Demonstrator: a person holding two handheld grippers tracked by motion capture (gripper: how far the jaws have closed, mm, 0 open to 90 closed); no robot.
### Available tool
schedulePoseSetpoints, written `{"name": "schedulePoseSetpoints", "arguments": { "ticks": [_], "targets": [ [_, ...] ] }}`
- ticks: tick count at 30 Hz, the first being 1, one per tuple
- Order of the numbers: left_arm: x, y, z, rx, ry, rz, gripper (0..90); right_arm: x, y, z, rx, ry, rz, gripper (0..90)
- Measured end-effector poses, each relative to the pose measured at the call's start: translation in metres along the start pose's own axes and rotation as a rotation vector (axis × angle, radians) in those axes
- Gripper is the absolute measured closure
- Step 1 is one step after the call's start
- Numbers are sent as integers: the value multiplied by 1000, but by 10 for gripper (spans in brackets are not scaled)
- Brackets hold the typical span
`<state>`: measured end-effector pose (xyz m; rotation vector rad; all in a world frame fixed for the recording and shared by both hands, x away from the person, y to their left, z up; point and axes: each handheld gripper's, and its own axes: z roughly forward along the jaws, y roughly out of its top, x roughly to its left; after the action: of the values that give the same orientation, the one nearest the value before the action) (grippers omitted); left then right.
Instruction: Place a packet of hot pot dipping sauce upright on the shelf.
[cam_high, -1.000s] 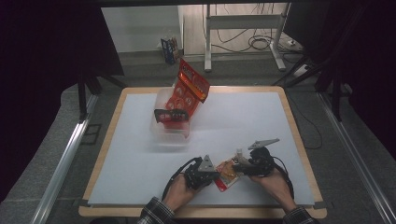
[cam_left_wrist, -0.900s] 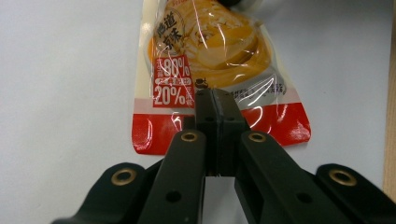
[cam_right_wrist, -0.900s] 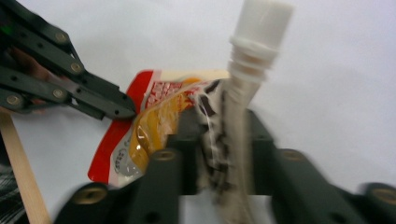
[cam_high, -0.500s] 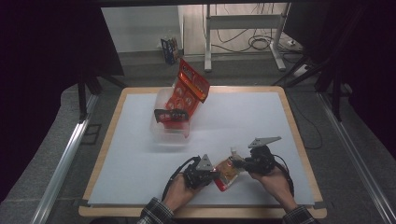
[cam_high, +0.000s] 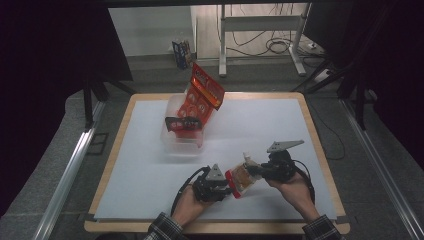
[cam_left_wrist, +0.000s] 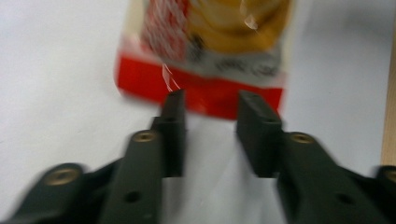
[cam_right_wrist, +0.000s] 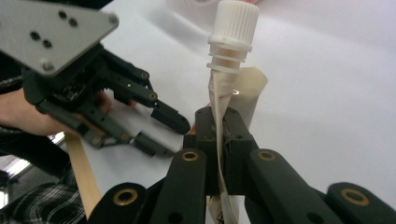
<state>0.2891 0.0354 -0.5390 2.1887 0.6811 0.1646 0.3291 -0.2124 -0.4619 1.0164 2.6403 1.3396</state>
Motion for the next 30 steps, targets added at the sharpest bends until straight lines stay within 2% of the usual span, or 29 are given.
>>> {"name": "schedulePoseSetpoints", "arguments": {
  "ticks": [3,4,5,8,11,15,16,20,30],
  "targets": [
    [1,-1,-5,-11,9,-5,490,-1,6,-4,-6,-24,-20,865],
    [2,-1,-8,-5,8,6,455,-1,8,-6,-2,-33,-27,865],
    [1,-1,-9,-19,8,-6,410,-2,10,-6,-2,-40,-33,865],
    [0,0,-18,-26,22,9,292,-4,14,-9,-7,-44,-46,865],
    [0,-1,-28,-46,26,11,216,-6,19,-10,-10,-49,-56,865],
    [3,-4,-40,-67,25,0,160,-7,22,-10,-10,-55,-67,865],
    [3,-6,-44,-73,28,-5,121,-8,26,-10,-12,-55,-72,865],
    [4,-17,-59,-88,42,-25,74,-9,32,-9,-16,-56,-85,865],
    [8,-48,-92,-107,119,-69,10,-11,60,-3,-15,-58,-139,865]
  ]
}}
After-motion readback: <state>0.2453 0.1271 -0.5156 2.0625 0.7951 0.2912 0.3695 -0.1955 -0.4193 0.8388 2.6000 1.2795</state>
